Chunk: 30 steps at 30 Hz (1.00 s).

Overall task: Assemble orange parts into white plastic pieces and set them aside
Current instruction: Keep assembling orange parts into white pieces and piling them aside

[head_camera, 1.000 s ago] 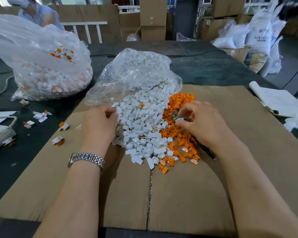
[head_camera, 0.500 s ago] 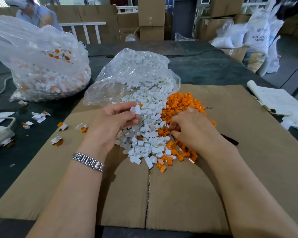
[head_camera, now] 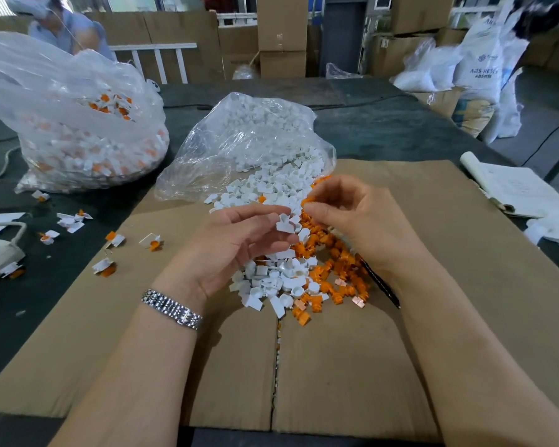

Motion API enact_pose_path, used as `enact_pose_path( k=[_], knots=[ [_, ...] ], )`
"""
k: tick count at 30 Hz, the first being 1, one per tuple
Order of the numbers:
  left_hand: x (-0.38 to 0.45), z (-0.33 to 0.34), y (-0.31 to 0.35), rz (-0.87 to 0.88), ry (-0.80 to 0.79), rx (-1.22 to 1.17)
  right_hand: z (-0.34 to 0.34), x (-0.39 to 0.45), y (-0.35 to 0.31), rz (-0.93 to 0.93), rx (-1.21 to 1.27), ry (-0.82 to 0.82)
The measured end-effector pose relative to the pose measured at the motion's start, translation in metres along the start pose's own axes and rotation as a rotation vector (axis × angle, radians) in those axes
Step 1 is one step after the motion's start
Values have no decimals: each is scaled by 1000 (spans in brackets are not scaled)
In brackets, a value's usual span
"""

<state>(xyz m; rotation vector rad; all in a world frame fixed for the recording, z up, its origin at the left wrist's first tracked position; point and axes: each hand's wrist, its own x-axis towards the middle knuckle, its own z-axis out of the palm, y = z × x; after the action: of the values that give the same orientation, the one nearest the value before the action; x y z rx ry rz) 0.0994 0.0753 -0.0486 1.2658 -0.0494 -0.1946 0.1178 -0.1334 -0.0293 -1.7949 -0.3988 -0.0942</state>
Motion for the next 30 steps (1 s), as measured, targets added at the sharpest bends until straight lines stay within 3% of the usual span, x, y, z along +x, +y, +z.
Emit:
enact_pose_path(
  k=[7, 19, 30],
  knots=[
    [0, 4, -1, 6, -35, -42, 5, -2, 0, -63, -27, -81],
    [1, 9, -3, 131, 70, -68, 34, -3, 4, -97, -184, 114],
    [-3, 9, 0, 145, 54, 100, 26, -4, 4, -101, -223, -1]
  ],
)
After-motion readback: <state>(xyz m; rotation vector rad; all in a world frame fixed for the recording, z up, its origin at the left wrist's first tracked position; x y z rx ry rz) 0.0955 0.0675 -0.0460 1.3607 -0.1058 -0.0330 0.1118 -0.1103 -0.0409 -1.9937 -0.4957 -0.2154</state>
